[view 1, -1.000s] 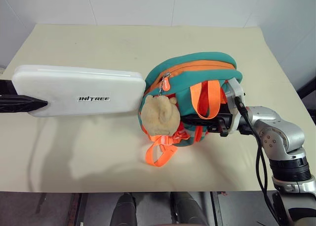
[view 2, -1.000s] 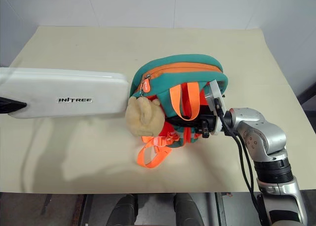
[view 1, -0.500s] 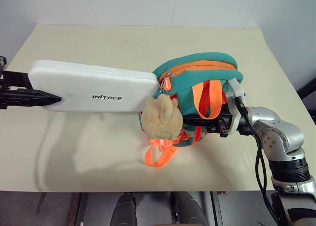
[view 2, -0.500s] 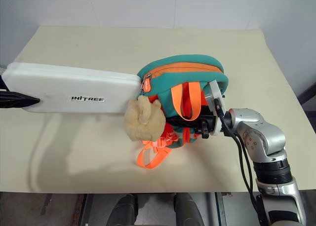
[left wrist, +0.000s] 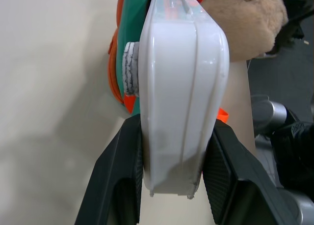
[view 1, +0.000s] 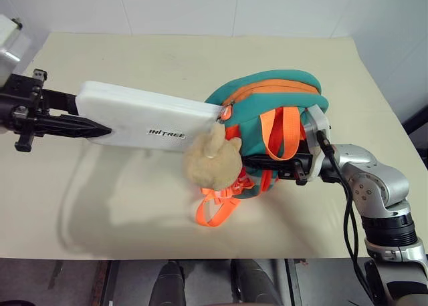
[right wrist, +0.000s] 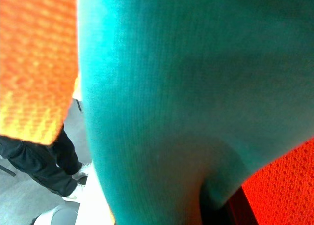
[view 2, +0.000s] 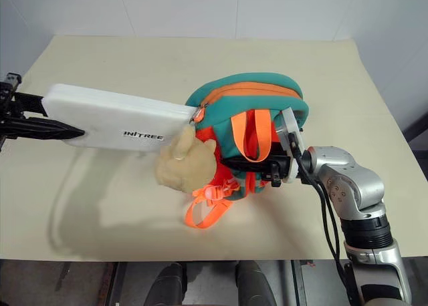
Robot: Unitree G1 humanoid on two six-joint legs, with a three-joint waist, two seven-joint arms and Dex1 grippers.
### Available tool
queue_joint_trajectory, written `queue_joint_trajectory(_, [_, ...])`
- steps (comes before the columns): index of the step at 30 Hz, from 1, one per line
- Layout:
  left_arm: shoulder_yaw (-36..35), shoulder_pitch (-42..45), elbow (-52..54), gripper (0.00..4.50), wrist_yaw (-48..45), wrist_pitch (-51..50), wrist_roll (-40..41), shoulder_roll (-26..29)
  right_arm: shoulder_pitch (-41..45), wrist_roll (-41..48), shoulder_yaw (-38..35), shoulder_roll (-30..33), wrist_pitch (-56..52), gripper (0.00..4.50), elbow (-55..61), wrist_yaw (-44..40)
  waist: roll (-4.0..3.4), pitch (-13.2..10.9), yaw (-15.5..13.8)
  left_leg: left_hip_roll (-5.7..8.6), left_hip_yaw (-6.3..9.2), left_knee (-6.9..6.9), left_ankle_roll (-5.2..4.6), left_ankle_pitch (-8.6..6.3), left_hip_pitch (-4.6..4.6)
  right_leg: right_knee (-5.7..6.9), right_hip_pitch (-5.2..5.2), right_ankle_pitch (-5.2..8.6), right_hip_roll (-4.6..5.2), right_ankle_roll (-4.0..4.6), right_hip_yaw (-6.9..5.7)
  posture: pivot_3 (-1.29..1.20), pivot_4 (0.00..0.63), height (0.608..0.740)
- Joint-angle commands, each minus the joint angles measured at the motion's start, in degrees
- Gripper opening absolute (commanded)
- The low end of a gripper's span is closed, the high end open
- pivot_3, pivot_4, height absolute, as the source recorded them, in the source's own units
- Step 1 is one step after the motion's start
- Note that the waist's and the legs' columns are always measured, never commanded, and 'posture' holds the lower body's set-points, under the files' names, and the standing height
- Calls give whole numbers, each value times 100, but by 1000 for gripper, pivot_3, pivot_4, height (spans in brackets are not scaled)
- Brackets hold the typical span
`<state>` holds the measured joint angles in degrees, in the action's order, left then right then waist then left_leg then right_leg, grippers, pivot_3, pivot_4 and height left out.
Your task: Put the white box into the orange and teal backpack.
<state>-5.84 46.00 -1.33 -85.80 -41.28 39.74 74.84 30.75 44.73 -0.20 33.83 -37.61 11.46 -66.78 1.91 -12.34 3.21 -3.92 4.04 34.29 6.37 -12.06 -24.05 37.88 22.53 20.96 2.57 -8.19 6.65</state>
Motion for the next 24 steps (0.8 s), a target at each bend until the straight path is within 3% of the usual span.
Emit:
queue_joint_trajectory(1, [217, 342, 411, 1305, 126, -65, -105, -204, 59, 47, 16, -40, 10, 0, 190, 15, 0, 0, -7, 0, 1, 3, 0, 0, -1, 0, -1, 0, 0, 0, 0, 0, 150, 740])
queue_joint_trajectory(16, [1067, 878, 858, 1297, 1633, -414, -562, -2549, 116, 12, 53, -208, 22, 0, 198, 101, 0, 0, -15, 1, 6, 47, -1, 0, -5, 20, -11, -6, -2, -9, 1, 0, 150, 740])
queue_joint_trajectory(24, [1660, 1015, 210, 1247, 2157, -129, -1242, -3948, 32, 54, 38, -299, 9, 0, 346, 270, -2, 1, -46, 4, 8, 78, -6, 0, -6, 17, -27, -18, -2, -23, 2, 0, 150, 740])
